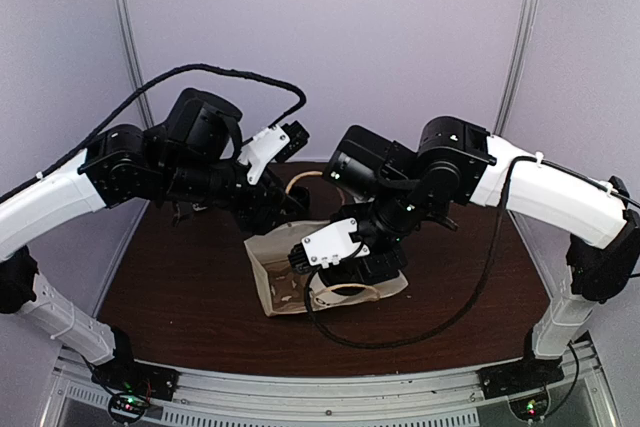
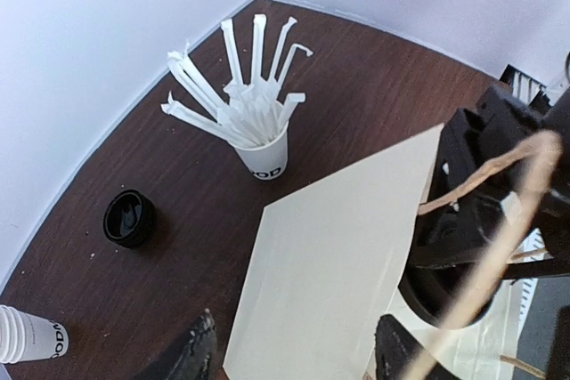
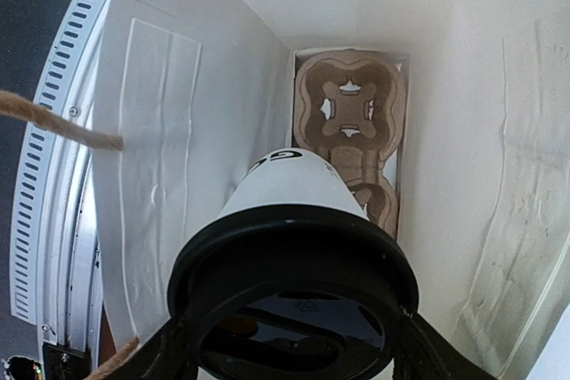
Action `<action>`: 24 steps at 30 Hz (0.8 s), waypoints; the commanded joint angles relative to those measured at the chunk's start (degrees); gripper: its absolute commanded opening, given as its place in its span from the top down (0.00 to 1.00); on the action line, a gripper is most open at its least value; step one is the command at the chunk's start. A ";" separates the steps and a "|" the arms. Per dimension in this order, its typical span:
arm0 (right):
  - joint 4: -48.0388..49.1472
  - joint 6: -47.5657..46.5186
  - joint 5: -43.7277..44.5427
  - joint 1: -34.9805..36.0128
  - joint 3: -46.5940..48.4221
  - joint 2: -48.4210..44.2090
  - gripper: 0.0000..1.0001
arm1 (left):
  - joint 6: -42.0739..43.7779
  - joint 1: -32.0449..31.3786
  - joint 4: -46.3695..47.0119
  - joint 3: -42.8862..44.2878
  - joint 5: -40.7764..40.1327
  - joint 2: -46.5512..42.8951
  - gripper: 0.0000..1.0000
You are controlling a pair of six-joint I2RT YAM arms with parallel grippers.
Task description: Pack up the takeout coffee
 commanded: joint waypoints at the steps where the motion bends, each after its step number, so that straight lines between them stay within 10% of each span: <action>1: -2.26 2.06 0.56 0.36 -2.64 -3.11 0.33 | 0.18 -0.29 5.48 0.87 0.47 -4.95 0.36; 24: 9.26 0.80 15.81 1.32 -7.76 1.07 0.36 | 1.23 7.35 13.49 -8.14 -1.54 -2.95 0.30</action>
